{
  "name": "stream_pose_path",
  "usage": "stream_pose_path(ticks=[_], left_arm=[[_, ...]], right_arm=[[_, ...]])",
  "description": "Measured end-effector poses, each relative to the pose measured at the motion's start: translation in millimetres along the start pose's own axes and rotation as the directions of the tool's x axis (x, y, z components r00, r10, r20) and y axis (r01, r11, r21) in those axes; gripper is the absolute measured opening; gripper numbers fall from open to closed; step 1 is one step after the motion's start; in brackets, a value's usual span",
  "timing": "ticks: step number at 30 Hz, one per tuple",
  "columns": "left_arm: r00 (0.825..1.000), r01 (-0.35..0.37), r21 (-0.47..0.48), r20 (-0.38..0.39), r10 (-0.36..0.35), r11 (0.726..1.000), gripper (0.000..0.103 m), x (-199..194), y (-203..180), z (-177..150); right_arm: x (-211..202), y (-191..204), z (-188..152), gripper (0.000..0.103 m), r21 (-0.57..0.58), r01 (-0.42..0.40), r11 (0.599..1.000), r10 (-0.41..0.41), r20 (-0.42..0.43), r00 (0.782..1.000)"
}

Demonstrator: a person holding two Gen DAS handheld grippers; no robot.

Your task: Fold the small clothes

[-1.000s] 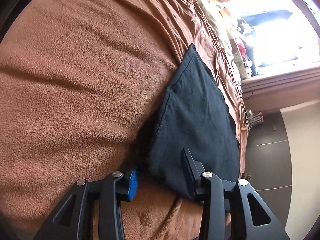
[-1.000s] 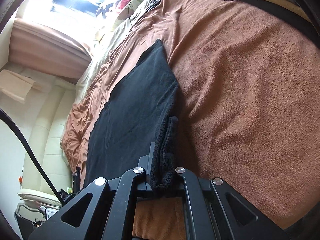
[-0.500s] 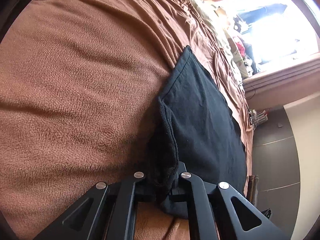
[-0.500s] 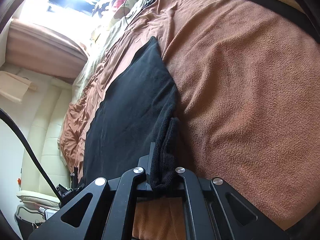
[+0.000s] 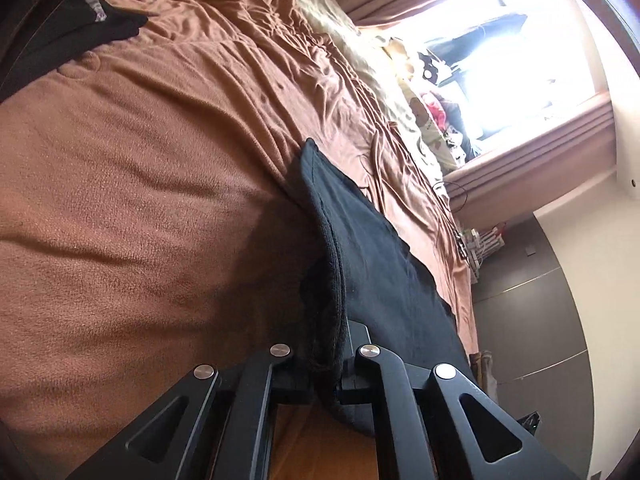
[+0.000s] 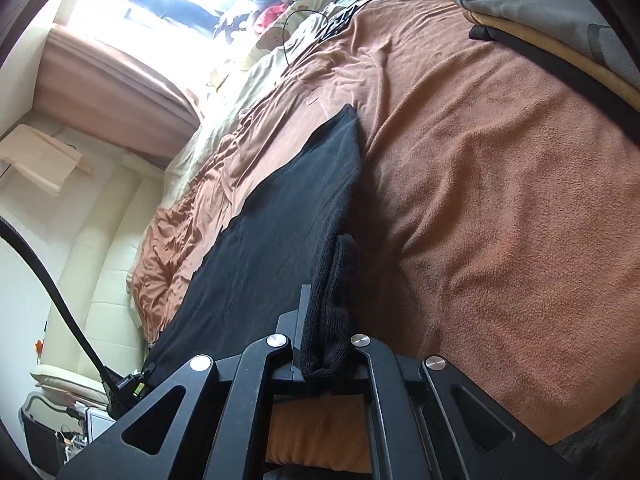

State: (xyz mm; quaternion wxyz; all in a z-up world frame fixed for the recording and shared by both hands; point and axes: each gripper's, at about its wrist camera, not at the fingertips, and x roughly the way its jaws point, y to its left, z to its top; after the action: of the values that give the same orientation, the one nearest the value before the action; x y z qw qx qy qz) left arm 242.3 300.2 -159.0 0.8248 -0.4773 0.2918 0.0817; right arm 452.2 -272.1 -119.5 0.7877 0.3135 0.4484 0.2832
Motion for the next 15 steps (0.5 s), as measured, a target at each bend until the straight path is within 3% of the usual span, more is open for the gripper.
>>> stream_pose_path(ticks=[15], left_arm=[[1.000,0.023,-0.016,-0.014,-0.023,1.000,0.005,-37,18,-36]], right_arm=[[-30,-19,-33,0.000,0.002,0.027,1.000,-0.027,-0.045,0.999]])
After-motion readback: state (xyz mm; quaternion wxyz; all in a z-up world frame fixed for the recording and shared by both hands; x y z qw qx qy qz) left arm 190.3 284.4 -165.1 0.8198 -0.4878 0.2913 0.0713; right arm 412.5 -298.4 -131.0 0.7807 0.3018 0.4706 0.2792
